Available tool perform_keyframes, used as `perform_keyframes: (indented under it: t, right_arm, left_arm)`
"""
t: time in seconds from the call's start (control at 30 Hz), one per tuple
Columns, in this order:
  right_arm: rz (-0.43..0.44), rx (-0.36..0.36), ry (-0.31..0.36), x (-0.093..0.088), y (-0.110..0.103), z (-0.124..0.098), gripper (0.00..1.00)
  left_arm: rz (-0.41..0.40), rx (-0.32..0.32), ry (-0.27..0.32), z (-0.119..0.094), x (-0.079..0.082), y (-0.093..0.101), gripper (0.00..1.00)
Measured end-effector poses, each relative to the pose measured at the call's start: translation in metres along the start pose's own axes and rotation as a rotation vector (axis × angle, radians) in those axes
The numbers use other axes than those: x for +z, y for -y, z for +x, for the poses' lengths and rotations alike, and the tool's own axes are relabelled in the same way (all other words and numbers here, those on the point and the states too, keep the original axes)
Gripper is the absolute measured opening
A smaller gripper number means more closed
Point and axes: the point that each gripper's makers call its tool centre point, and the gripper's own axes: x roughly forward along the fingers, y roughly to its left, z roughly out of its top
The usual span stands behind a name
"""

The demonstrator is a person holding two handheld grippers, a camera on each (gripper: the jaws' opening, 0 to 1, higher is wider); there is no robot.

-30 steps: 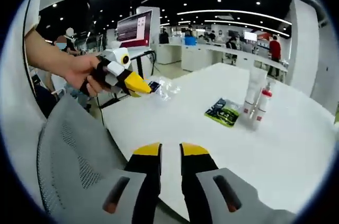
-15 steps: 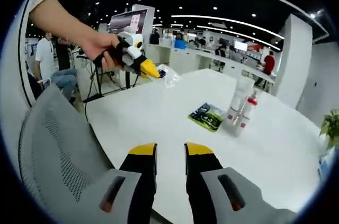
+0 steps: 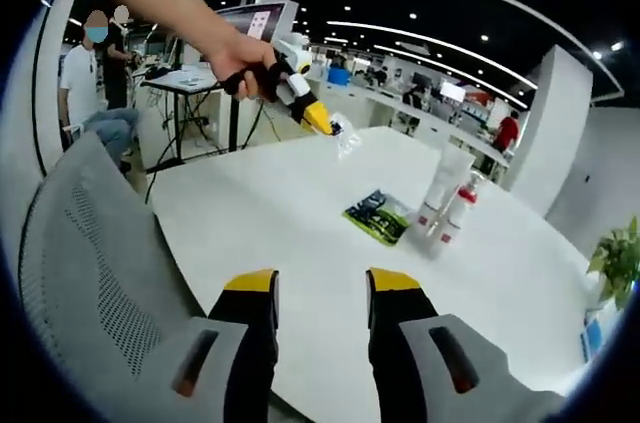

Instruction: Arrange the skincare products in the storage area until every visible bottle or jar stands upright without overlapping.

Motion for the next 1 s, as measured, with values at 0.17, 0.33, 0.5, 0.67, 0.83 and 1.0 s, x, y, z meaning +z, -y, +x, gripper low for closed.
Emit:
perform_keyframes:
  t: [0.17,0.33,0.5,0.67,0.83,1.0]
  right_arm:
    - [0.009,0.015,-0.01,-0.002,-0.003,0.002,0.35]
    - [0.018,0.019,-0.006,-0.001,-0.002,0.001,0.33]
    - [0.022,0.023,-0.021,-0.004,-0.003,0.002,0.33]
    - [0.032,0.003,-0.01,-0.002,0.003,0.001,0.34]
    - [0.032,0.016,-0.027,-0.005,0.0,0.004,0.35]
    - [0.028,0.019,-0.04,-0.008,-0.001,0.005,0.36]
  left_arm:
    - [0.003,0.017,-0.002,0.004,0.013,-0.013,0.01]
    - [0.021,0.04,-0.009,0.008,0.026,-0.034,0.01]
    - [-0.036,0.055,0.017,0.018,0.043,-0.05,0.01]
    - [-0.047,0.057,0.009,0.028,0.054,-0.058,0.01]
    - [-0.052,0.069,-0.023,0.037,0.058,-0.068,0.01]
    - [-0.07,0.099,-0.039,0.041,0.065,-0.087,0.01]
